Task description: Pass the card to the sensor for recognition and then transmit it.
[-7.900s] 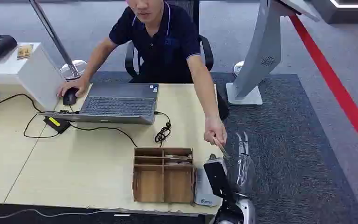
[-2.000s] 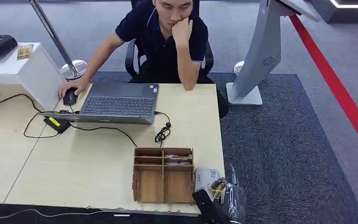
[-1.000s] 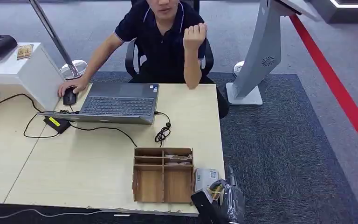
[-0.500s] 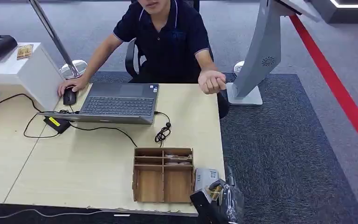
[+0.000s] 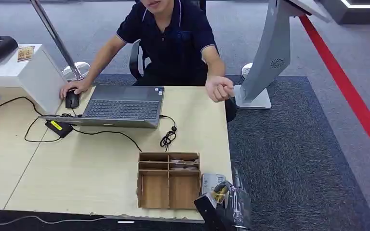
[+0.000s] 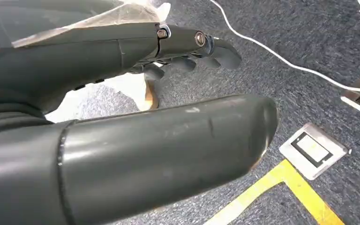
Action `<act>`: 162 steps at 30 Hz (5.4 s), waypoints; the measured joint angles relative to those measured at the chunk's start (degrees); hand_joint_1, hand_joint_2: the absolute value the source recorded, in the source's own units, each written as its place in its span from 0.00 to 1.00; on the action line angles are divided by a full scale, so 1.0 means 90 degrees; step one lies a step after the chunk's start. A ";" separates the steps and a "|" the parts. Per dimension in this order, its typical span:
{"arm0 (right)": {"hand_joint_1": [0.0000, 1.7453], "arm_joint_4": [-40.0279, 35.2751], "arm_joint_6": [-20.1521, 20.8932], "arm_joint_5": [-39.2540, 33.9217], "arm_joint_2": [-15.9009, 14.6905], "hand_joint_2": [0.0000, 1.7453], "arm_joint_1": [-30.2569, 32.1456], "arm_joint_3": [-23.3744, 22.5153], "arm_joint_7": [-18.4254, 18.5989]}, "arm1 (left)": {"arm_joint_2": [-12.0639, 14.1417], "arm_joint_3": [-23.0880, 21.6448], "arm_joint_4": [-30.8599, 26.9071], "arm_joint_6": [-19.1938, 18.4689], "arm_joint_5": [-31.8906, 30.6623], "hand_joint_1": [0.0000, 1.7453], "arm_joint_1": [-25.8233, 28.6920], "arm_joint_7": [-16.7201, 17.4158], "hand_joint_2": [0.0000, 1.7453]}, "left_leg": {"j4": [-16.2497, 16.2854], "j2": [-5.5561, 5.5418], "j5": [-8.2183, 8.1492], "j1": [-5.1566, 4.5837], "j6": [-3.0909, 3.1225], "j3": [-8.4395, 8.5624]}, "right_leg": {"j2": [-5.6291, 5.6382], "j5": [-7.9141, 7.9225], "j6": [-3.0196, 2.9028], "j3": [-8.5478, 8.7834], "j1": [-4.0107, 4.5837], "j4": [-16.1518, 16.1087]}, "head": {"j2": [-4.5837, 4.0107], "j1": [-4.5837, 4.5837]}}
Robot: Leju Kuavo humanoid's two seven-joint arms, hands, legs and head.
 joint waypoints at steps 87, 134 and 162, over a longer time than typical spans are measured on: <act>0.00 -0.1508 0.0002 0.0075 -0.0714 1.00 -0.1401 0.1601 0.1324 | 0.0002 -0.0141 -0.0002 -0.0175 -0.0418 0.00 -0.0010 -0.0107 0.00 | 0.0000 0.0000 0.0000 0.0000 0.0000 0.0003 | 0.0000 0.0000 0.0000 0.0001 0.0000 0.0000 | 0.0000 0.0002; 0.00 0.0661 0.0000 0.1241 -0.0119 1.00 -0.2062 0.2074 0.1265 | -0.0017 -0.0189 -0.0053 -0.0277 -0.0617 0.00 -0.0086 -0.0002 0.00 | 0.0000 0.0000 0.0000 0.0000 0.0000 0.0002 | 0.0000 0.0000 0.0000 0.0000 0.0000 -0.0001 | 0.0000 0.0002; 0.01 0.0908 -0.0005 0.1243 -0.0056 1.00 -0.2084 0.2057 0.1217 | -0.0017 -0.0192 -0.0053 -0.0294 -0.0641 0.00 -0.0096 -0.0002 0.00 | 0.0000 0.0000 0.0000 0.0000 0.0000 0.0003 | 0.0000 0.0000 0.0001 0.0000 0.0000 -0.0001 | 0.0000 0.0002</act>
